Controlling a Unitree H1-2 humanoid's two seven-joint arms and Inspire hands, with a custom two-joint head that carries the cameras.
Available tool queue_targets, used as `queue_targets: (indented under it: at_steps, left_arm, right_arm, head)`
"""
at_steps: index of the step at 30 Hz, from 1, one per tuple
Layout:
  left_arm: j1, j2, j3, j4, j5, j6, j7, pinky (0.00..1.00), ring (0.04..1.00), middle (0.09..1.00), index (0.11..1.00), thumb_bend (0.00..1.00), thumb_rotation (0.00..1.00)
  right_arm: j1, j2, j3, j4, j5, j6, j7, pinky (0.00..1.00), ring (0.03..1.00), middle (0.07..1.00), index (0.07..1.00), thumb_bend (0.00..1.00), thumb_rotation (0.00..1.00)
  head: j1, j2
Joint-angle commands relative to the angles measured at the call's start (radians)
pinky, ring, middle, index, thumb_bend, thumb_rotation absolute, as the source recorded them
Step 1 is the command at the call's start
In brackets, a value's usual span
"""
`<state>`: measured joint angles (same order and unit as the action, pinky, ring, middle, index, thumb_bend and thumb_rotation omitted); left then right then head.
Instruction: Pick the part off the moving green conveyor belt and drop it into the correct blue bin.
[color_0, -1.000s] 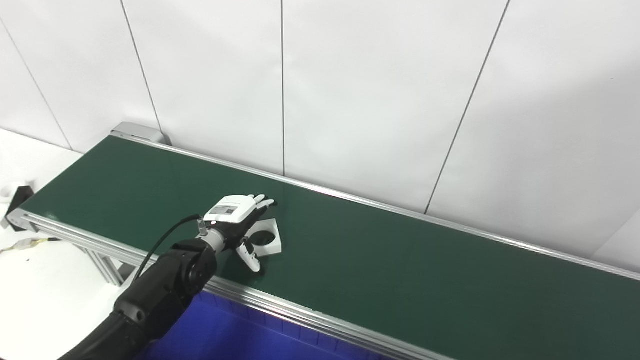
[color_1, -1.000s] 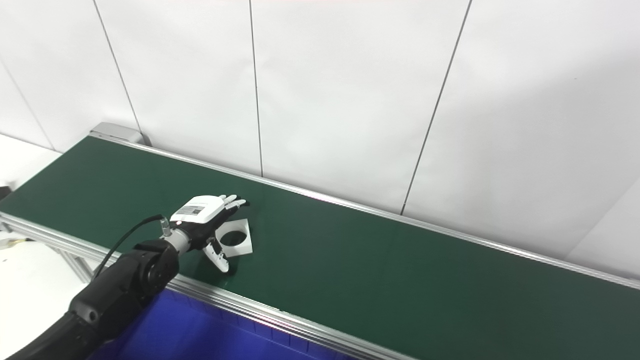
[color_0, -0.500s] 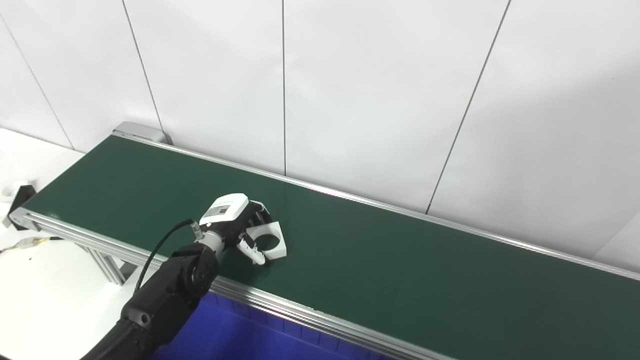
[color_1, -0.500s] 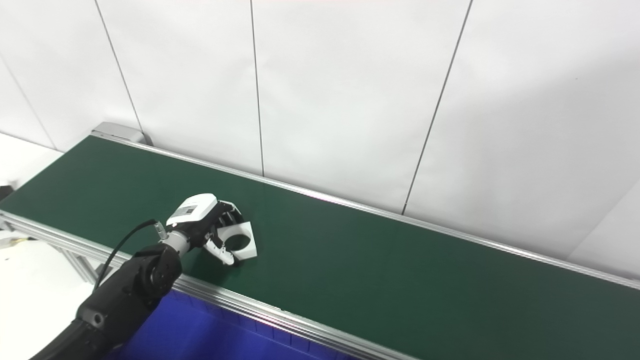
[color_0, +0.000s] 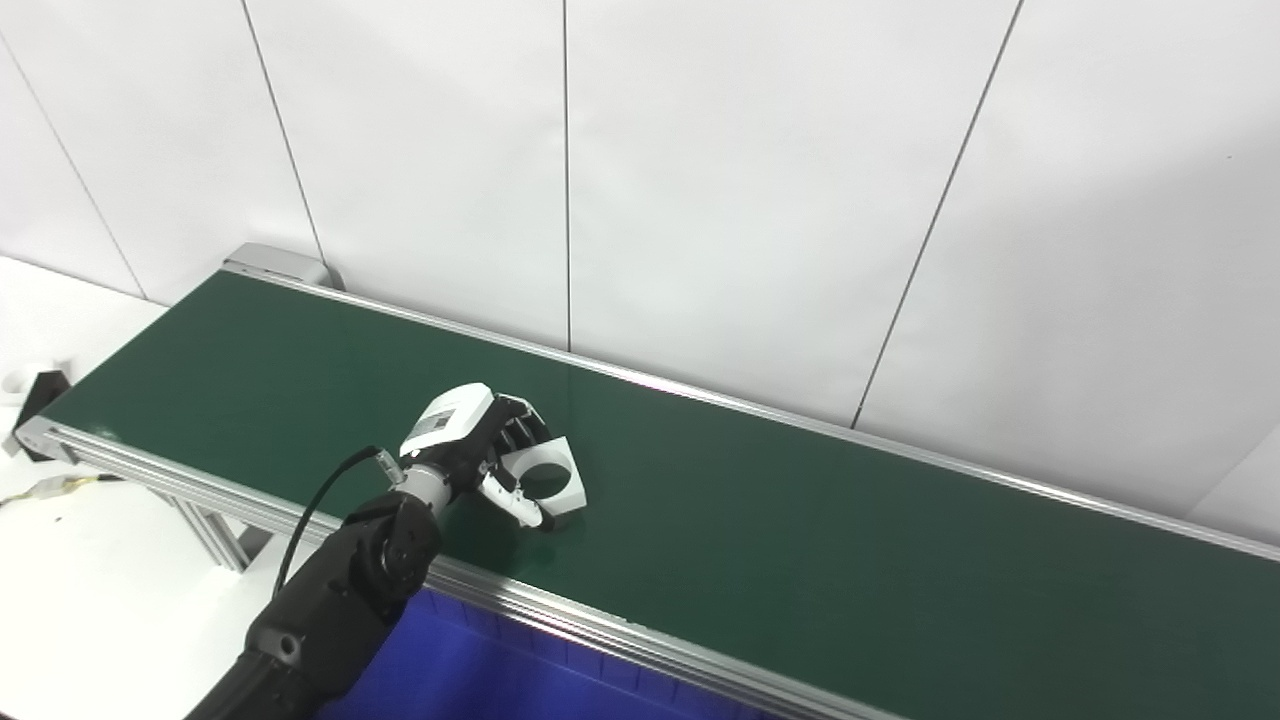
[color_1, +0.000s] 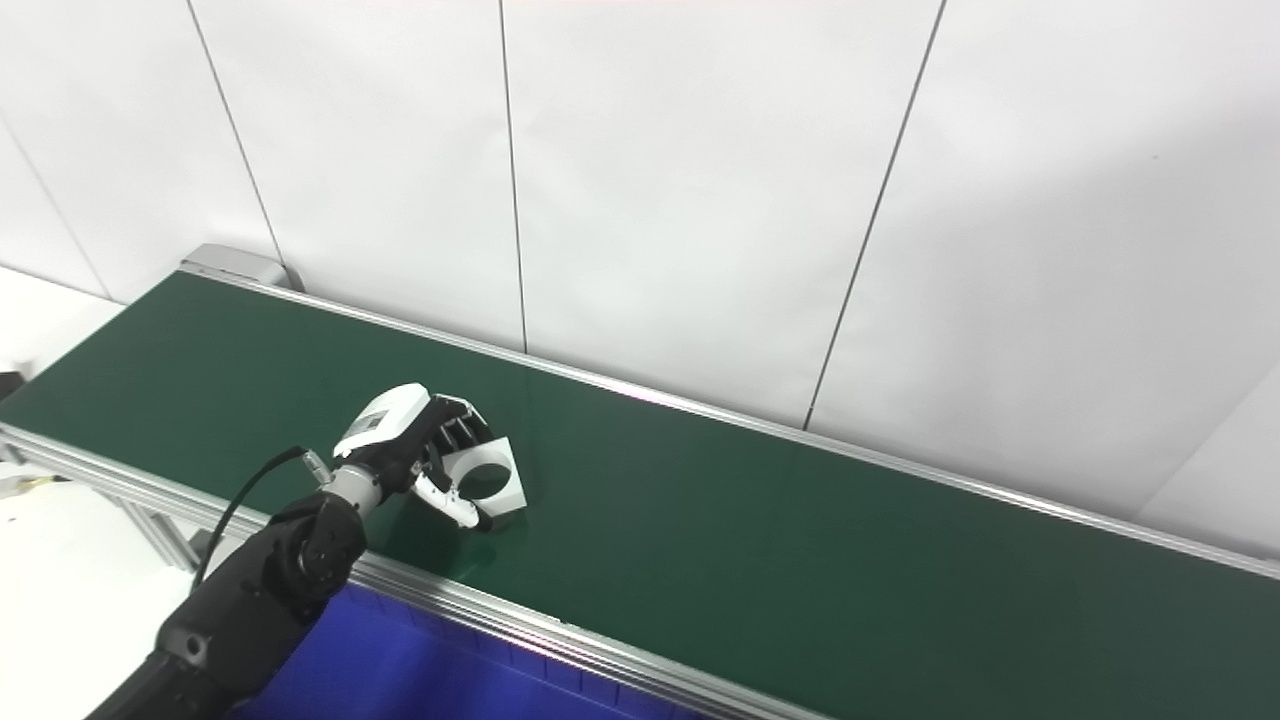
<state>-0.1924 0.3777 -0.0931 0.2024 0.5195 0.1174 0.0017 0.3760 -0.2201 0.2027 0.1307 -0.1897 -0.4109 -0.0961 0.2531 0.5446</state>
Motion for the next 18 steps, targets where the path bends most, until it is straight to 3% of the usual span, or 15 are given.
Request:
queue_targets:
  at_steps: [1, 4, 5, 6, 8, 10, 18]
  left_arm:
    - [0.001, 0.011, 0.033, -0.076, -0.054, -0.084, 0.032, 0.3, 0.383, 0.422, 0.525, 0.51, 0.0]
    - [0.032, 0.015, 0.059, -0.149, -0.098, -0.122, 0.023, 0.23, 0.3, 0.396, 0.514, 0.51, 0.0]
    - [0.045, 0.021, 0.068, -0.18, -0.123, -0.136, 0.007, 0.22, 0.287, 0.394, 0.512, 0.51, 0.0]
    - [0.058, 0.028, 0.076, -0.21, -0.146, -0.148, -0.007, 0.23, 0.307, 0.402, 0.513, 0.51, 0.0]
    - [0.078, 0.039, 0.086, -0.243, -0.186, -0.187, -0.027, 0.27, 0.34, 0.417, 0.517, 0.51, 0.0]
    - [0.1, 0.053, 0.09, -0.266, -0.217, -0.239, -0.043, 0.28, 0.352, 0.427, 0.52, 0.51, 0.0]
    - [0.152, 0.054, 0.066, -0.276, -0.313, -0.415, -0.105, 0.32, 0.377, 0.449, 0.515, 0.51, 0.0]
  right_arm:
    - [0.0, 0.002, 0.004, -0.038, -0.004, -0.059, -0.021, 0.79, 0.809, 0.843, 0.864, 0.8, 0.24]
    - [0.004, 0.005, 0.008, -0.049, -0.019, -0.059, -0.029, 0.76, 0.792, 0.835, 0.853, 0.8, 0.25]
    - [0.006, 0.006, 0.01, -0.055, -0.026, -0.059, -0.033, 0.75, 0.788, 0.833, 0.851, 0.8, 0.26]
    - [0.008, 0.007, 0.014, -0.063, -0.031, -0.059, -0.037, 0.73, 0.777, 0.822, 0.845, 0.81, 0.28]
    - [0.012, 0.01, 0.019, -0.074, -0.032, -0.059, -0.039, 0.72, 0.771, 0.813, 0.839, 0.82, 0.3]
    - [0.019, 0.017, 0.022, -0.093, -0.029, -0.059, -0.034, 0.71, 0.77, 0.814, 0.837, 0.83, 0.32]
    - [0.033, 0.07, 0.014, -0.171, -0.073, -0.004, -0.015, 0.73, 0.773, 0.822, 0.838, 0.86, 0.37]
  head:
    - [-0.033, 0.022]
    - [-0.072, 0.045]
    - [-0.118, 0.071]
    - [-0.16, 0.093]
    - [-0.177, 0.1]
    - [-0.273, 0.147]
    - [-0.388, 0.223]
